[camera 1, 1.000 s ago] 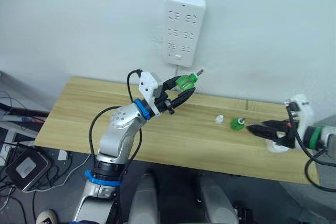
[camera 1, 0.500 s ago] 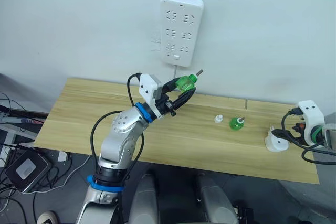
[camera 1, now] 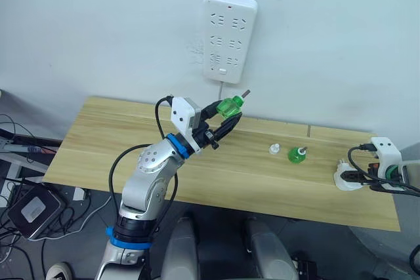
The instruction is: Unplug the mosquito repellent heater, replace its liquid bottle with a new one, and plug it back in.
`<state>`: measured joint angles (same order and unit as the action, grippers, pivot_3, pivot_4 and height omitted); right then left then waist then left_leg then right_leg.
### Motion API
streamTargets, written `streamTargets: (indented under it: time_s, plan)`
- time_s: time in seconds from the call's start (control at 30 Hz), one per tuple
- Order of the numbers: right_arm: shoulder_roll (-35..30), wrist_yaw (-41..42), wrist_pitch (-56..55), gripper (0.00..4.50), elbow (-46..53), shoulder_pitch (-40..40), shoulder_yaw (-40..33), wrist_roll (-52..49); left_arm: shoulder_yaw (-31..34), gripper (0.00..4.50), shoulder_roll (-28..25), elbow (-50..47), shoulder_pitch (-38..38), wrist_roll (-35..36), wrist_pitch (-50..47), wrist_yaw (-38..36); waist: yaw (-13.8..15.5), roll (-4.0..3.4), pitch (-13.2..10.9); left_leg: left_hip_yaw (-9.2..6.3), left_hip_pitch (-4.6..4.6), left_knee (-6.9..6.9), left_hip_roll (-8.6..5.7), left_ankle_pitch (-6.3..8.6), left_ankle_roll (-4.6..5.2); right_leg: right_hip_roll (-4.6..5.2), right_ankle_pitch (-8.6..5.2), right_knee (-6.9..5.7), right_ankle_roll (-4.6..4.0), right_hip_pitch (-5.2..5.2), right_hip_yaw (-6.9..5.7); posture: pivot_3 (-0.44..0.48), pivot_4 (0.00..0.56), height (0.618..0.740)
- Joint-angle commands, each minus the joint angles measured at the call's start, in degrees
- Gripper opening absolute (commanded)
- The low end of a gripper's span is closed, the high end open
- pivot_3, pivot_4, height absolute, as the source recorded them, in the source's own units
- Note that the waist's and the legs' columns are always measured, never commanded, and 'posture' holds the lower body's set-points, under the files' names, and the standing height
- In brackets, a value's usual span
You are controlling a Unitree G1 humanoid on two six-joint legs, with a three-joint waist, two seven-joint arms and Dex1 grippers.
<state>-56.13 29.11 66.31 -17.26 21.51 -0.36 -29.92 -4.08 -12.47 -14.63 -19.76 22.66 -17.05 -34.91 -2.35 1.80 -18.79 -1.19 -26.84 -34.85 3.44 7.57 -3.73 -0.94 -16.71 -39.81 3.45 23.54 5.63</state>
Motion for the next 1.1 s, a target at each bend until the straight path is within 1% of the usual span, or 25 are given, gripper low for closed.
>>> streamTargets:
  time_s: [0.03, 0.2, 0.3, 0.4, 0.47, 0.5, 0.7, 0.8, 0.83, 0.9, 0.93, 1.0, 1.1]
  plan:
    - [0.31, 3.05, -1.24, 4.45, -2.3, 1.17, 1.1, 2.83, 0.15, 2.26, -0.23, -2.54, -0.24, 0.83, 0.43, -0.11, 0.04, 0.0, 0.0, 0.0, 0.0, 0.0, 0.0, 0.0, 0.0, 0.0, 0.0, 0.0, 0.0, 0.0, 0.0, 0.017, 0.33, 0.74]
    - [2.15, 4.8, -1.83, 4.45, -5.34, 3.79, 1.75, 5.46, 0.06, 2.26, -0.66, -2.71, -0.19, 0.9, 0.28, -0.16, 0.05, -0.01, 0.0, 0.02, 0.0, 0.01, 0.0, 0.0, 0.0, 0.0, 0.0, 0.0, 0.0, 0.0, 0.01, 0.029, 0.324, 0.74]
    - [2.61, 6.14, -2.65, 4.45, -5.79, 4.06, 2.23, 6.82, -0.06, 2.26, -0.74, -2.97, -0.1, 0.94, 0.2, -0.09, 0.26, -0.01, 0.0, -0.01, 0.0, 0.01, 0.0, 0.0, 0.0, 0.0, 0.0, 0.0, 0.0, 0.0, -0.02, 0.029, 0.324, 0.74]
    - [2.87, 7.36, -2.84, 3.88, -6.24, 4.18, 1.91, 7.75, -0.23, 2.26, -0.76, -2.95, 0.02, 0.88, 0.22, -0.12, 0.55, -0.01, 0.0, -0.02, -0.01, 0.02, -0.01, 0.01, -0.01, 0.0, 0.0, 0.02, 0.0, 0.0, -0.02, 0.033, 0.317, 0.74]
    - [2.69, 7.76, -1.61, 3.16, -6.45, 4.19, 0.99, 7.65, -0.31, 2.26, -0.87, -3.02, 0.28, 0.92, 0.17, -0.26, 0.59, -0.01, 0.0, -0.02, -0.01, 0.02, -0.01, 0.01, -0.01, 0.0, 0.0, 0.03, 0.0, 0.0, -0.02, 0.033, 0.317, 0.74]
    - [2.5, 7.91, -1.42, 2.89, -6.5, 4.09, 0.8, 7.89, -0.38, 2.26, -0.89, -2.97, 0.39, 0.92, 0.19, -0.33, 0.59, -0.01, 0.0, -0.02, -0.01, 0.02, 0.0, 0.01, -0.01, 0.0, 0.0, 0.04, 0.0, -0.01, -0.02, 0.027, 0.31, 0.74]
    - [0.0, 10.73, -1.17, 2.89, -5.17, 3.11, -0.83, 8.31, -0.55, 2.26, -0.91, -2.33, 0.31, 0.83, 0.45, -0.86, 0.59, -0.02, 0.0, -0.02, -0.01, 0.02, -0.01, 0.01, -0.01, 0.01, 0.0, 0.04, 0.0, -0.02, -0.03, 0.021, 0.303, 0.74]
    - [-4.52, 23.44, 8.04, 2.89, 3.86, 3.24, -6.77, -4.2, -0.71, 2.26, -2.57, -4.3, 1.45, 8.38, -6.04, -6.1, 0.34, -0.17, 0.01, 0.01, -0.01, 0.02, -0.01, 0.0, -0.01, 0.01, 0.0, 0.02, 0.0, 0.01, 0.0, 0.002, 0.297, 0.74]
    - [-6.47, 28.0, 11.37, 2.89, 6.63, 2.37, -8.39, -8.63, -1.13, 2.26, -3.83, -5.35, 1.95, 11.62, -8.98, -8.69, 0.24, -0.2, 0.02, 0.02, -0.01, 0.02, -0.01, 0.01, 0.0, 0.01, 0.0, -0.01, 0.0, 0.01, 0.01, -0.011, 0.298, 0.74]
    - [-8.73, 33.82, 19.68, 2.89, 9.29, 2.14, -12.36, -16.83, -1.79, 2.26, -6.74, -6.93, 2.39, 17.4, -14.98, -13.1, 0.25, -0.22, 0.01, -0.01, 0.01, 0.04, 0.0, 0.01, -0.01, -0.01, 0.0, -0.02, 0.0, 0.01, -0.03, -0.014, 0.298, 0.74]
    - [-9.18, 34.79, 23.23, 2.89, 8.5, 3.55, -13.86, -20.85, -1.79, 2.26, -8.12, -7.27, 2.14, 20.2, -17.87, -14.88, 0.33, -0.22, 0.01, -0.06, 0.02, 0.04, 0.03, 0.01, -0.01, -0.02, -0.01, -0.01, 0.0, -0.01, -0.09, -0.018, 0.298, 0.74]
    - [-10.06, 34.4, 26.04, 2.89, 5.99, 7.27, -14.4, -29.53, -1.08, 2.26, -10.52, -7.15, 0.92, 25.64, -22.99, -17.88, 0.2, -0.22, 0.01, -0.1, 0.03, 0.01, 0.06, 0.01, -0.01, -0.05, -0.01, 0.0, 0.0, -0.04, -0.12, -0.029, 0.301, 0.74]
    - [-9.38, 28.47, 26.19, 2.89, 1.92, 12.93, -13.02, -40.5, -0.01, 2.26, -12.28, -5.42, -2.01, 29.69, -27.03, -20.08, -0.19, -0.2, 0.0, -0.05, 0.01, -0.02, 0.02, 0.01, -0.01, -0.03, -0.01, 0.02, -0.01, -0.03, -0.05, -0.043, 0.303, 0.74]
